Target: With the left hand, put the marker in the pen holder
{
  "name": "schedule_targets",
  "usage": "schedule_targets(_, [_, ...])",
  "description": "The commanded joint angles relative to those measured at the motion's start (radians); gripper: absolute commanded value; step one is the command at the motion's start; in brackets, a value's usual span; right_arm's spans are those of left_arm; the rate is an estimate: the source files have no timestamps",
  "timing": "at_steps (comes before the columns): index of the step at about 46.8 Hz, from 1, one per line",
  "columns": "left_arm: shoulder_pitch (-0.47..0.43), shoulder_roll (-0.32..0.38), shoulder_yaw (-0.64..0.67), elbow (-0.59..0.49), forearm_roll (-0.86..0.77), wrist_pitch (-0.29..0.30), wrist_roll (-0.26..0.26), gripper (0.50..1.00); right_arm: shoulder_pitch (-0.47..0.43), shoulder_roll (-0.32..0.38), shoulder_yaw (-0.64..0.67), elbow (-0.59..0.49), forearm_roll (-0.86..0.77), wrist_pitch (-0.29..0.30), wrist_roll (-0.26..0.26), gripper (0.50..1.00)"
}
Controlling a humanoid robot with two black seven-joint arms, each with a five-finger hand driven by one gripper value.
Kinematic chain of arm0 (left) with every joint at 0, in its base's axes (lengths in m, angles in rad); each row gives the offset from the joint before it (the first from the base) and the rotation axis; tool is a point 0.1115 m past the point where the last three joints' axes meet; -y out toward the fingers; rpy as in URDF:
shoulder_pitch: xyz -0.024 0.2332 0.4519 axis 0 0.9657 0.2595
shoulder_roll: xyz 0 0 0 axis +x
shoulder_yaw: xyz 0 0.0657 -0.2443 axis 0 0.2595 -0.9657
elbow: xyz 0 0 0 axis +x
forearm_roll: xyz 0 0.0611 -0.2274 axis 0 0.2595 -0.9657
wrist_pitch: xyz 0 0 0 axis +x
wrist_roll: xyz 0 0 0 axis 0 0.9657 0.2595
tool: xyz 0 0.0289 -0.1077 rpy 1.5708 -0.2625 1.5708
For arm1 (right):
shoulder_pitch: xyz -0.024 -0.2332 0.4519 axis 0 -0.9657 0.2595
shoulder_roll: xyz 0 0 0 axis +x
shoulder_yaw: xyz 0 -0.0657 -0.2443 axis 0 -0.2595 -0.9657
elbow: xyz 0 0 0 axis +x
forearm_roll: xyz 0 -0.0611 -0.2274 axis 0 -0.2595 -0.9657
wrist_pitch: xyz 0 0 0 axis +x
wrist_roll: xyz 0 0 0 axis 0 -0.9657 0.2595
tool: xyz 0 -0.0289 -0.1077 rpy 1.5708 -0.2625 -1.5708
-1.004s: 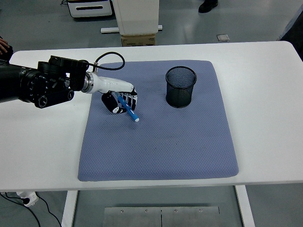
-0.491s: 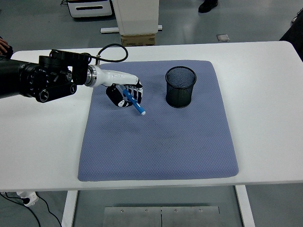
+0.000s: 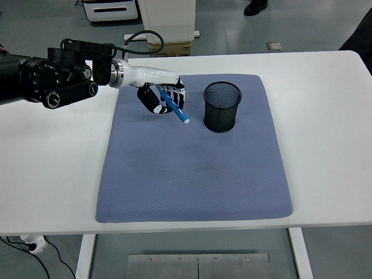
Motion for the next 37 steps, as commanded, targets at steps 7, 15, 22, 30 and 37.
schedule_targets(7, [0.003, 0.002, -0.022, 0.002, -0.018, 0.002, 0.000, 0.500, -0.001, 0.000, 0.000, 0.000, 0.000, 0.001, 0.000, 1.000])
schedule_targets(15, [0.011, -0.003, -0.079, 0.002, -0.032, 0.002, 0.000, 0.500, 0.000, 0.000, 0.000, 0.000, 0.000, 0.001, 0.000, 1.000])
schedule_targets(22, [0.015, -0.018, -0.114, 0.003, -0.049, 0.003, 0.003, 0.500, 0.000, 0.000, 0.000, 0.000, 0.000, 0.001, 0.000, 1.000])
schedule_targets(30, [0.035, -0.054, -0.142, 0.012, -0.072, 0.005, 0.005, 0.500, -0.001, 0.000, 0.000, 0.000, 0.000, 0.001, 0.000, 1.000])
schedule_targets(37, [0.051, -0.086, -0.185, 0.035, -0.079, 0.006, 0.006, 0.500, 0.000, 0.000, 0.000, 0.000, 0.000, 0.001, 0.000, 1.000])
